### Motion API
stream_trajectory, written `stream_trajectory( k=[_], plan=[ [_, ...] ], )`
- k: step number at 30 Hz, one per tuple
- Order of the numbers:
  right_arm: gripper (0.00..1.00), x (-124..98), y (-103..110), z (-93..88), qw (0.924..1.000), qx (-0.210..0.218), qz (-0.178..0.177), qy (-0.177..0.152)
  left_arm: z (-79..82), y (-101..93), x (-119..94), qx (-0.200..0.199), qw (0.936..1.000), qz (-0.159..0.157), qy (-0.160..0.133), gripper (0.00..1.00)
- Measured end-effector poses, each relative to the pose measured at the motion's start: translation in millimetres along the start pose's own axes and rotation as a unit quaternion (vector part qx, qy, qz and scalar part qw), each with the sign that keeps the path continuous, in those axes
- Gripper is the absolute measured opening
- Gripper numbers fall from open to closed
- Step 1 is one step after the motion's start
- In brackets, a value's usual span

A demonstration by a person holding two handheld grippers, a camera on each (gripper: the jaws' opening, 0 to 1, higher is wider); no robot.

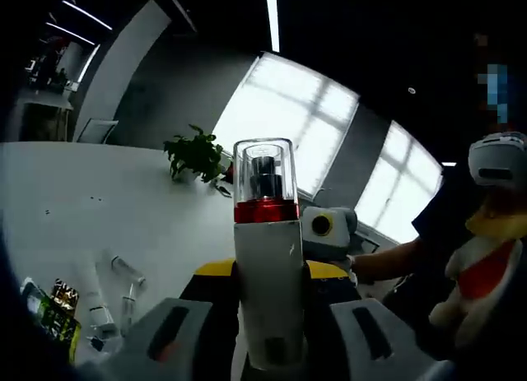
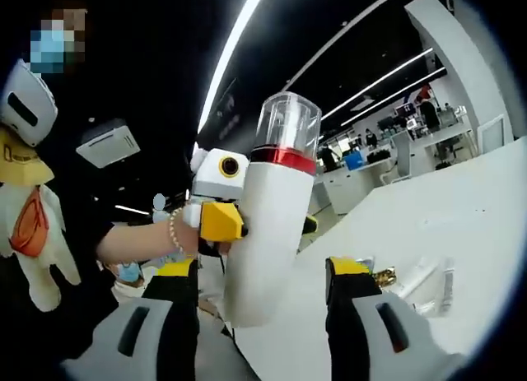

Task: Arrange the skincare products in the storage area until every visible bottle or jar stands upright without overlapping.

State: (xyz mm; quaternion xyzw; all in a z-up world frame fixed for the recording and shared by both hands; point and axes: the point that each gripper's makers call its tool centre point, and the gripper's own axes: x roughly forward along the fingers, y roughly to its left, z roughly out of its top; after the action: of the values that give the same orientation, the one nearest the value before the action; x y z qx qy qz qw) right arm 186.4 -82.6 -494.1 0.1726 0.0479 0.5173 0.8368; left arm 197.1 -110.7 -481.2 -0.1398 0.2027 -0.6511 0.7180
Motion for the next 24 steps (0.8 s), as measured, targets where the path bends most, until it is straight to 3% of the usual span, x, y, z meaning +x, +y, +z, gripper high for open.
stream_trajectory(
  k=[6,11,15,19,21,22,24],
  plan=[
    [0.45,2,4,-2.4,0.9993,-0.03,0.018,0.01,-3.2,-20.0,12,0.011,0.9998,-0.013,0.005,0.27],
    [0.49,6,14,9.6,0.9984,-0.044,0.034,-0.006,1.0,-34.3,15,0.025,0.9994,-0.025,0.0,0.27],
    [0.43,10,17,19.1,0.997,-0.067,0.039,-0.011,12.1,-44.5,12,0.033,0.9987,-0.034,-0.02,0.27],
    [0.38,16,22,21.1,0.9951,-0.085,0.051,0.004,13.7,-44.8,5,0.05,0.9979,-0.037,-0.018,0.26],
    [0.39,16,23,12.8,0.9878,-0.117,0.051,0.089,12.8,-48.7,4,0.06,0.9974,-0.039,-0.011,0.26],
    [0.39,19,25,13.2,0.9745,-0.169,0.06,0.135,11.1,-51.0,3,0.073,0.9965,-0.04,-0.005,0.26],
    [0.39,25,30,18.9,0.9719,-0.156,0.074,0.16,20.6,-59.1,1,0.083,0.9953,-0.045,-0.024,0.26]
  ],
)
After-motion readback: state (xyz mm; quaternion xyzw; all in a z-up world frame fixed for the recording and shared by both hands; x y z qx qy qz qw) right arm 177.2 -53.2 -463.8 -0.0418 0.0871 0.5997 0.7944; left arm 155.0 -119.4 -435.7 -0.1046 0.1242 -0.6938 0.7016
